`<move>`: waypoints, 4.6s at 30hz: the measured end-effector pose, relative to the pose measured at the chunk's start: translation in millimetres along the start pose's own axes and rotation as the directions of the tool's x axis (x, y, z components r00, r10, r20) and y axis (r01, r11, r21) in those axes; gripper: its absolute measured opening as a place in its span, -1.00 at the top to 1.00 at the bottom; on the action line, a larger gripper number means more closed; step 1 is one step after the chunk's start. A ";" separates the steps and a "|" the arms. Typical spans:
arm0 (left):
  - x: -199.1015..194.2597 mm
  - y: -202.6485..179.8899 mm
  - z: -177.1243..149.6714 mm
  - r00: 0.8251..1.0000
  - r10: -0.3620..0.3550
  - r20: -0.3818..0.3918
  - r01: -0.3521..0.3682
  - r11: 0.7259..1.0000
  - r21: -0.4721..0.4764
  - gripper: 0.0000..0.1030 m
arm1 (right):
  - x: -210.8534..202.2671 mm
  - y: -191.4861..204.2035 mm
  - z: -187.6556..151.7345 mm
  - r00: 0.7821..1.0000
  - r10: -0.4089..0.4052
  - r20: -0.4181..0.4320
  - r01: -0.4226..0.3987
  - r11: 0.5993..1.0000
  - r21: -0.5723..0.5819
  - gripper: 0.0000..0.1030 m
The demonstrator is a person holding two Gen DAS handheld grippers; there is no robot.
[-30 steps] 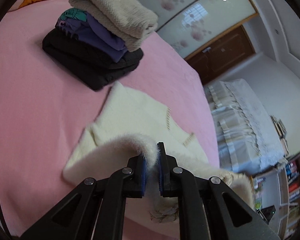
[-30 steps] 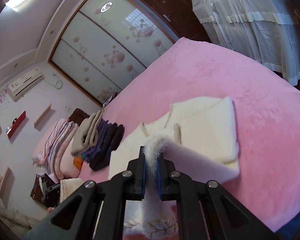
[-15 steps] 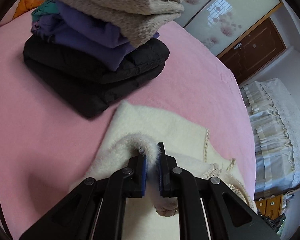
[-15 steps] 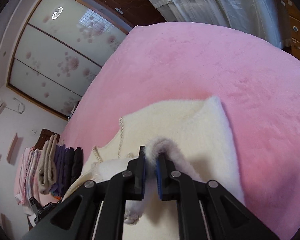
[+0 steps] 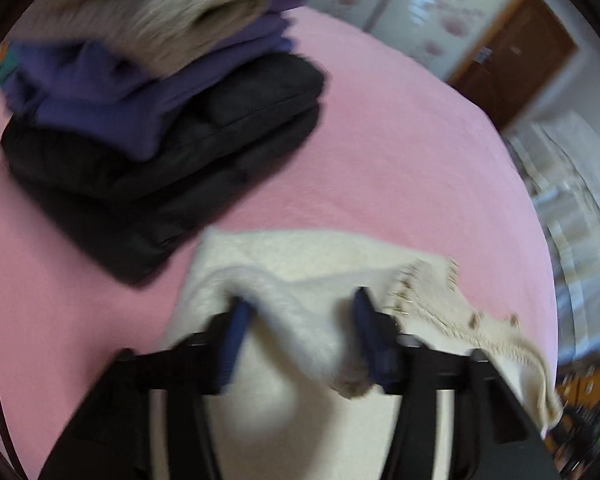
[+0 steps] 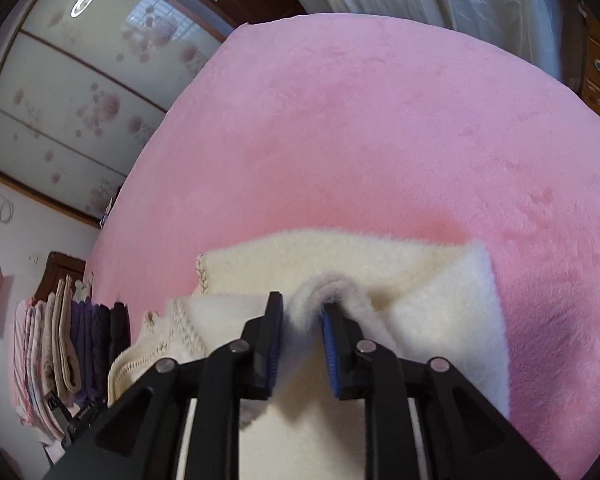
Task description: Fold large clothes
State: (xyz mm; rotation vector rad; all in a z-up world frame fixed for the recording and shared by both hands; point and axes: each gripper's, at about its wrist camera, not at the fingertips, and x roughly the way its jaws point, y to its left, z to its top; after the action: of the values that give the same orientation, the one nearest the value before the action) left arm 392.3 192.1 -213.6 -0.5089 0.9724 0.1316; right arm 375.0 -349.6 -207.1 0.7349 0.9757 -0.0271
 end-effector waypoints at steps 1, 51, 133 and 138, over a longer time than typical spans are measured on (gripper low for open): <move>-2.8 -5.4 -0.4 1.000 -0.001 0.005 0.000 0.999 0.032 -0.14 | -7.0 2.9 -1.8 1.000 0.000 0.010 0.000 1.000 -0.028 0.33; 44.7 -91.0 -5.0 0.833 0.328 0.446 -0.547 0.610 0.573 0.86 | 38.3 68.3 21.9 0.929 -0.204 0.308 0.330 0.834 -0.443 0.85; -92.5 36.4 -124.0 0.988 0.151 -0.016 -0.147 0.978 0.145 -0.99 | -71.7 28.4 -176.3 0.935 -0.292 0.201 0.349 0.858 -0.377 0.59; -122.2 35.4 -132.1 0.998 0.023 -0.053 -0.019 0.997 0.080 -0.99 | -87.2 59.5 -190.7 0.961 -0.194 0.197 0.261 0.873 -0.413 0.55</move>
State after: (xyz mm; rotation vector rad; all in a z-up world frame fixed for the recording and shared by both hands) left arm 211.7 175.4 -186.7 -0.4309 1.0323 0.0978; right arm 203.0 -220.0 -173.3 0.1967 0.8774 -0.0675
